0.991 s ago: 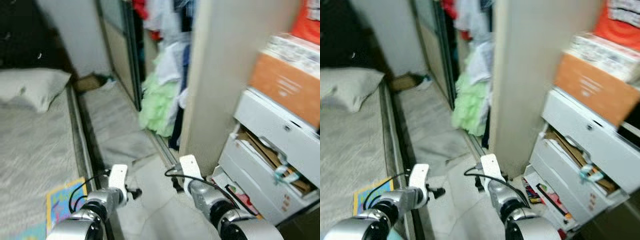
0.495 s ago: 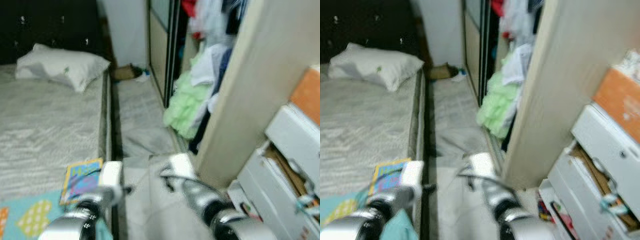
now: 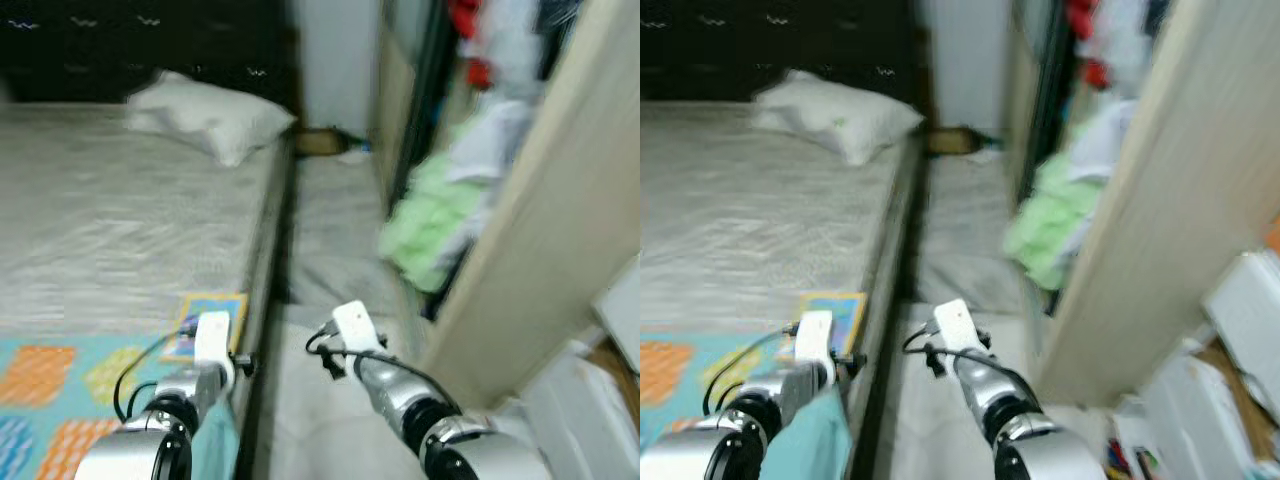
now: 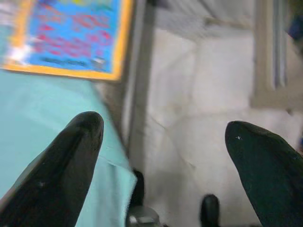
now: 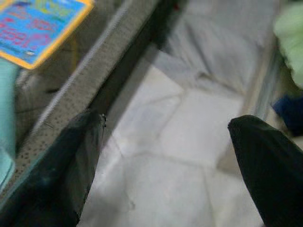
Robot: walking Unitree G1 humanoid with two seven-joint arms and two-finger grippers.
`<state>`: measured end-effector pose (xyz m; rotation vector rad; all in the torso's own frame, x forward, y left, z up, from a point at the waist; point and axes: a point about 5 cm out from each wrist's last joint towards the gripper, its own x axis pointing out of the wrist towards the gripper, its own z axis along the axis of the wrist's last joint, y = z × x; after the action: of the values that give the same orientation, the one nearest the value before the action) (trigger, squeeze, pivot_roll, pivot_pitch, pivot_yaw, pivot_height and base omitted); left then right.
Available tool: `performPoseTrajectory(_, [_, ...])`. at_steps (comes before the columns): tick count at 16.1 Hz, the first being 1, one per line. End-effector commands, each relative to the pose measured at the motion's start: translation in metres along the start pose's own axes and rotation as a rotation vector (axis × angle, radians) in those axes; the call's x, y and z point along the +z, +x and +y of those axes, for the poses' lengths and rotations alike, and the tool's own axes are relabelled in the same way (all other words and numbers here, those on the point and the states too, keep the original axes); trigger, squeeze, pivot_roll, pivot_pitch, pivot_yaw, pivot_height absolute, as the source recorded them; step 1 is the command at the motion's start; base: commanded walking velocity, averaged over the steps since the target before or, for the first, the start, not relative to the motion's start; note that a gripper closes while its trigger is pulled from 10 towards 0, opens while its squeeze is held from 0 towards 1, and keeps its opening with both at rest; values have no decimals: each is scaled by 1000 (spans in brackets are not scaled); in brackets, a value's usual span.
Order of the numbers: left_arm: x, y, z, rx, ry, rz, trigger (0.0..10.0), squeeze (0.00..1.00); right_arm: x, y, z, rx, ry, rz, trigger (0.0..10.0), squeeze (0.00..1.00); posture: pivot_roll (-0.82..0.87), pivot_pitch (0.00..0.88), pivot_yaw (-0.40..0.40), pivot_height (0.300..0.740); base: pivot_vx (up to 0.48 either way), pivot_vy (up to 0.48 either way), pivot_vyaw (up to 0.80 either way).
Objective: Clean up the room
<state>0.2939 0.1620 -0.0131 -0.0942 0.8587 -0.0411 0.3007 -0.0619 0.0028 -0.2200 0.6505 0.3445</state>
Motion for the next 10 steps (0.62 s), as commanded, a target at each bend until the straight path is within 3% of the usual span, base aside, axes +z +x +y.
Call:
performPoseTrajectory(1, [-1,1,-3,3,-10,-3,10000,0,8,0,0,9,-15,-30,10000,0,-107,0,-9,740,0,0,800])
performPoseTrajectory(5, [6,0,0,43,-31,-60,10000,0,14,1,2,22,-26,-69,10000,0,-109,0,-10,740,0,0,800])
performPoseTrajectory(10, [10,0,-3,18,-108,-90,10000,0,18,1,5,41,-40,-96,10000,0,-109,0,-7,740,0,0,800])
